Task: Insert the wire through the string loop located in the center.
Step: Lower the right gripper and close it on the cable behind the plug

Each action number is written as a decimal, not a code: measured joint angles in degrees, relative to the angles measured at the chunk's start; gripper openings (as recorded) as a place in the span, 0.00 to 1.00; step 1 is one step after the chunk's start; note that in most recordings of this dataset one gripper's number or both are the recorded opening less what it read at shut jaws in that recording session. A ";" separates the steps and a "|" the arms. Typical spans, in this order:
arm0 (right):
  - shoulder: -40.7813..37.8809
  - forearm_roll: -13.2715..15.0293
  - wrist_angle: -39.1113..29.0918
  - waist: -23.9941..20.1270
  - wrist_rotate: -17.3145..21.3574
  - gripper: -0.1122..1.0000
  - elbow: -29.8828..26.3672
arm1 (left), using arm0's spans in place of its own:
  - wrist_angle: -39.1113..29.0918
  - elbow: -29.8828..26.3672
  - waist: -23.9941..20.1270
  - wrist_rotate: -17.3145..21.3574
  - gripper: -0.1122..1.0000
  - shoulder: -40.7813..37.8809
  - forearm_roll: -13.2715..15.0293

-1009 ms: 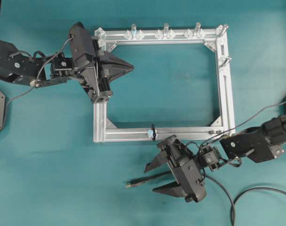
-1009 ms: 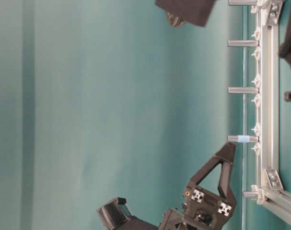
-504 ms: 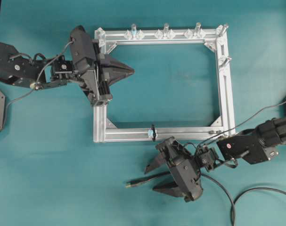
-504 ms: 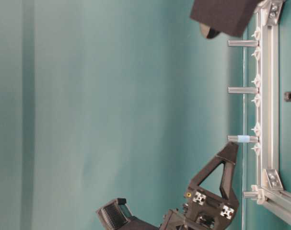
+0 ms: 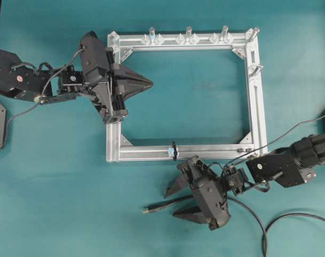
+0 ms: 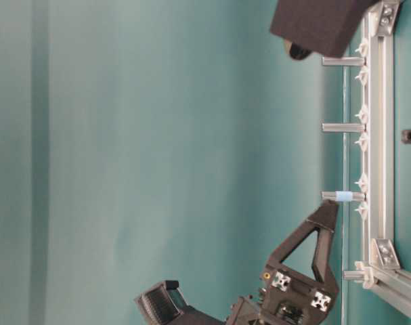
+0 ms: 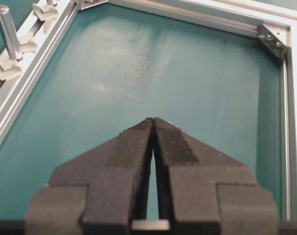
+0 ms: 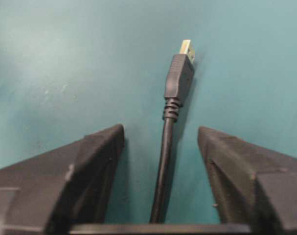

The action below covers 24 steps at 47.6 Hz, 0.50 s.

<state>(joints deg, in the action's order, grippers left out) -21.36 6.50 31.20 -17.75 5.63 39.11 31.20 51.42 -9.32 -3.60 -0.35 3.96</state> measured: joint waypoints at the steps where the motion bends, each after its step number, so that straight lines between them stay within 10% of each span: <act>1: 0.00 0.00 0.00 -0.09 0.00 0.65 0.00 | -0.09 0.00 0.00 0.00 0.10 0.00 0.00; 12: 0.09 0.00 -1.32 -0.35 0.09 0.17 -0.26 | -0.09 0.00 0.00 0.00 0.10 0.00 0.00; 24: 0.00 0.00 -3.16 -0.35 0.09 0.16 -0.62 | -0.09 0.00 0.00 0.00 0.10 0.09 0.00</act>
<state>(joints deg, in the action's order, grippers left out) -21.36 6.50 28.04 -18.11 5.71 38.50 31.11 51.42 -9.32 -3.60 -0.26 3.96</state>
